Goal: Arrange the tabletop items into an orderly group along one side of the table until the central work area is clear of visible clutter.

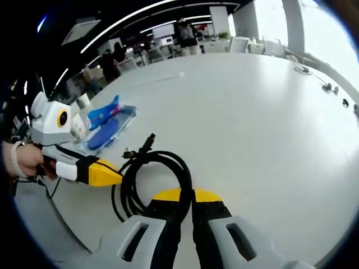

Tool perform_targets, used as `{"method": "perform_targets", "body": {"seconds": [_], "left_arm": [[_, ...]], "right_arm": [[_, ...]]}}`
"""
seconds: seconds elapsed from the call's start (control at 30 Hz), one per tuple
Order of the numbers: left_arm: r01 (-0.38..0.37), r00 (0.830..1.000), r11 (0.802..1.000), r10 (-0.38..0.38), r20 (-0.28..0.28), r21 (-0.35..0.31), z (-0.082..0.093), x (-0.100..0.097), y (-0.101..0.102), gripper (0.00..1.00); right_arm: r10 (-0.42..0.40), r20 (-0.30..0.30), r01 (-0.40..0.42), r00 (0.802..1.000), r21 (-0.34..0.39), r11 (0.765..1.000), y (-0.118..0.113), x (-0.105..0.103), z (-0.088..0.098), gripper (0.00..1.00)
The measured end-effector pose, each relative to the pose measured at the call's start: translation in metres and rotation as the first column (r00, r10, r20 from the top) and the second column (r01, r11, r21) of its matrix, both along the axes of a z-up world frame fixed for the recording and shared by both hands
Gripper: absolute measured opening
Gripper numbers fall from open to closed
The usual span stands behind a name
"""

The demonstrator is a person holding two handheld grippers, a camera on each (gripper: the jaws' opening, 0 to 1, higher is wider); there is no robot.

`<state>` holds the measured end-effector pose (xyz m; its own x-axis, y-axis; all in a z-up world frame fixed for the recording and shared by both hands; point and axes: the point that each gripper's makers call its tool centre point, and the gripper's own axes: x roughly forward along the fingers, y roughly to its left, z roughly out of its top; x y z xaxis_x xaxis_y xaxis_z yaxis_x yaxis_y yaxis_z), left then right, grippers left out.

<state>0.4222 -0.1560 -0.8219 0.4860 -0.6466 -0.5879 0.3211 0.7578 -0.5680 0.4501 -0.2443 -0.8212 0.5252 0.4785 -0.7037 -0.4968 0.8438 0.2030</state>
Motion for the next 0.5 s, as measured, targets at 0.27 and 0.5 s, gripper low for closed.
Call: {"method": "perform_targets", "body": {"seconds": [0.27,0.5], "left_arm": [[0.001,1.000,1.000,-0.001,-0.002,0.001,-0.0002,0.0013,-0.0001,0.00],[0.003,1.000,1.000,-0.003,-0.003,0.004,0.0000,0.0022,0.0001,0.01]], "right_arm": [[0.006,-0.005,-0.006,1.000,-0.010,1.000,0.0000,0.0001,-0.0017,0.02],[0.017,0.005,-0.017,1.000,-0.020,1.000,0.0006,0.0005,-0.0021,0.03]]}}
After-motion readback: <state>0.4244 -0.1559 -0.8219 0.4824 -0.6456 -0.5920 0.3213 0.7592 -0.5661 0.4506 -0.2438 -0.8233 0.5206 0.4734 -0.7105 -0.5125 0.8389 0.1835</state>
